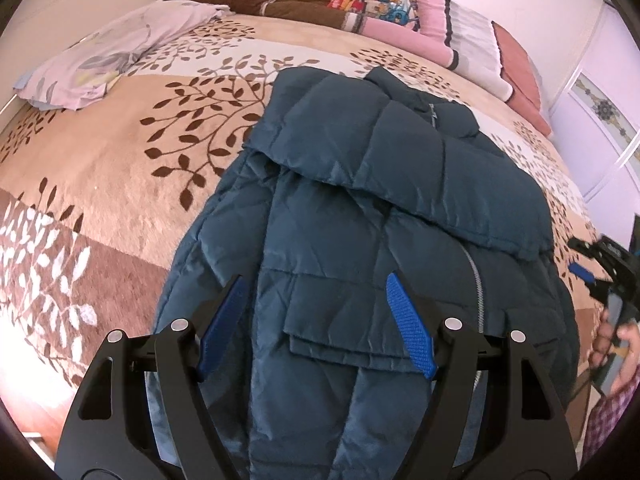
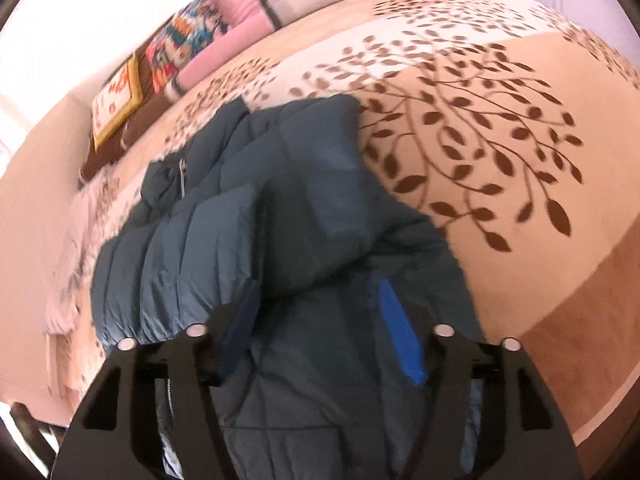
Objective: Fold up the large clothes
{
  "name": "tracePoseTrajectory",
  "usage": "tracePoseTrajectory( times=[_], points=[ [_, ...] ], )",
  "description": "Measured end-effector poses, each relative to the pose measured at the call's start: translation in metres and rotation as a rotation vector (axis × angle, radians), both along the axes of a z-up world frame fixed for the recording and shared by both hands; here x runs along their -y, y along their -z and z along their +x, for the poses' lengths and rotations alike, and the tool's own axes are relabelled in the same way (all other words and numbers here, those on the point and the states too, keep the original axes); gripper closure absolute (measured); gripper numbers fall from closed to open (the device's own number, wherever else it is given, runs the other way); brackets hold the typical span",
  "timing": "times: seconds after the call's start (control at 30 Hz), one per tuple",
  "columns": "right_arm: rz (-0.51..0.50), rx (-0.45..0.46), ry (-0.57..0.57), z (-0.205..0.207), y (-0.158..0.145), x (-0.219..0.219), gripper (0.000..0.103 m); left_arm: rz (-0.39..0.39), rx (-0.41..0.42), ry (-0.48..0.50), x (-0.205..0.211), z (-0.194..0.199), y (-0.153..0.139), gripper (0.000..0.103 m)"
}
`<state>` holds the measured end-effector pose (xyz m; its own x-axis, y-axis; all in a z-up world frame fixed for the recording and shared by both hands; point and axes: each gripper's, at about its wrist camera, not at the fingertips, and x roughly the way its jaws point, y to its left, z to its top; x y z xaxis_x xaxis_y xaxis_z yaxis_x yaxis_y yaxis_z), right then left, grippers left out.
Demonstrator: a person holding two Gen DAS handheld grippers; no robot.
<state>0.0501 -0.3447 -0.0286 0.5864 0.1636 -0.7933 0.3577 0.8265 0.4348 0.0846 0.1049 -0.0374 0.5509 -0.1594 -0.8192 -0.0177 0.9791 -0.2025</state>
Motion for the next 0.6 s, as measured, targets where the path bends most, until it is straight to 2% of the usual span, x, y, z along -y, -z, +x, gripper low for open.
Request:
tracePoseTrajectory(
  times=[0.07,0.17,0.3,0.33,0.37,0.4,0.47,0.6],
  points=[
    [0.095,0.004,-0.029,0.000,0.007,-0.003,0.039,0.000,-0.002,-0.012,-0.003,0.006,0.001,0.030],
    [0.142,-0.014,-0.082,0.011,0.015,-0.023,0.038,0.011,0.007,-0.038,-0.009,0.017,0.000,0.030],
    [0.076,-0.056,-0.129,0.033,0.025,-0.056,0.039,0.018,0.019,-0.081,-0.021,0.028,-0.003,0.030],
    [0.038,-0.066,-0.136,0.038,0.025,-0.062,0.042,0.015,0.023,-0.093,-0.025,0.029,-0.003,0.030],
    [0.014,-0.075,-0.147,0.043,0.026,-0.067,0.071,0.014,0.025,-0.102,-0.029,0.030,-0.003,0.030],
    [0.021,-0.083,-0.161,0.046,0.027,-0.069,0.090,0.014,0.025,-0.111,-0.032,0.031,-0.003,0.030],
    [0.028,-0.054,-0.147,0.043,0.022,-0.063,0.095,0.017,0.018,-0.126,-0.038,0.032,0.000,0.030],
    [0.009,-0.039,-0.117,0.035,0.020,-0.046,0.096,0.017,-0.003,-0.148,-0.046,0.036,0.011,0.030]
  ],
)
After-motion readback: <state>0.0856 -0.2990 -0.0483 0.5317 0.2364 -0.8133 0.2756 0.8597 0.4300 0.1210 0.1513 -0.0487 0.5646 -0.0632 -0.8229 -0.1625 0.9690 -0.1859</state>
